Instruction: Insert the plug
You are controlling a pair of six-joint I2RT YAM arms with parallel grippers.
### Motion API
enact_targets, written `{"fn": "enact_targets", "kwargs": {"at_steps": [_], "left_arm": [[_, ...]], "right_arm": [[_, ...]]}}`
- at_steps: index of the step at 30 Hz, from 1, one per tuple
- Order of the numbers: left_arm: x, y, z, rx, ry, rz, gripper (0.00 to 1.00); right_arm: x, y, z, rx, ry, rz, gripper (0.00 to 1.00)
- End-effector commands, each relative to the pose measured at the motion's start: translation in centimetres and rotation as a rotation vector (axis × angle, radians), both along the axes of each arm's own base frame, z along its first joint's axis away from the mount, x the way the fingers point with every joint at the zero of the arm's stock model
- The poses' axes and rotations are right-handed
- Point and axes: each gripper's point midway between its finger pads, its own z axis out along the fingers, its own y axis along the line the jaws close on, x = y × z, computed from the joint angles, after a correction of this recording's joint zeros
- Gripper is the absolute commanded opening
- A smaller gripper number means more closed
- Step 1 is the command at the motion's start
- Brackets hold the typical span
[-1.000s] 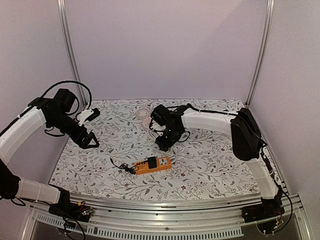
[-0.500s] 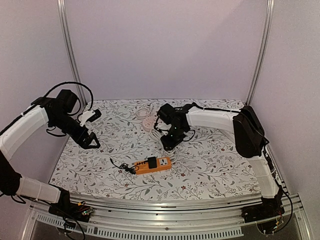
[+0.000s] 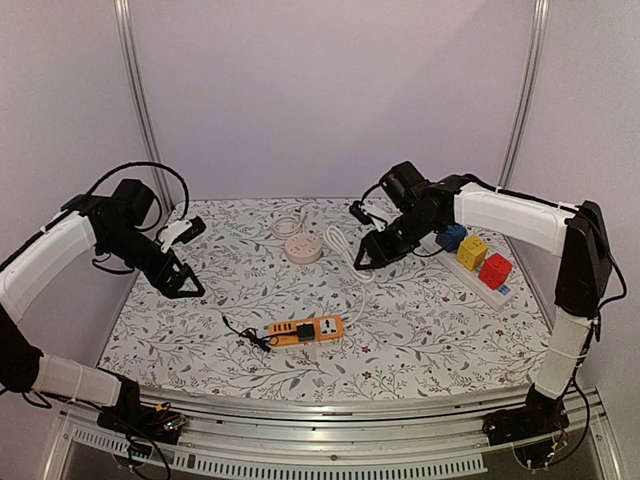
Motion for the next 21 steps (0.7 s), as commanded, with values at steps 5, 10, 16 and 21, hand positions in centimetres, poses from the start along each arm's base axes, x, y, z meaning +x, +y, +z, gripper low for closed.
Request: {"fn": "enact_targets", "kwargs": {"at_steps": [5, 10, 16, 21], "left_arm": [[-0.1, -2.3, 2.2, 0.040, -0.107, -0.167, 0.98], [0.5, -5.0, -0.8, 0.085, -0.022, -0.255, 0.97], [-1.1, -10.6, -4.2, 0.217, 0.041, -0.493, 0.96], [-3.7, -13.1, -6.8, 0.266, 0.052, -0.656, 0.96]], "right_arm": [[-2.4, -1.9, 4.8, 0.073, -0.116, 0.077, 0.01], [-0.1, -0.8, 1.3, 0.089, 0.018, -0.004, 0.01], [2.9, -0.7, -4.7, 0.000, 0.128, -0.110, 0.17], [3.2, -2.8, -5.8, -0.092, 0.082, -0.139, 0.93]]}}
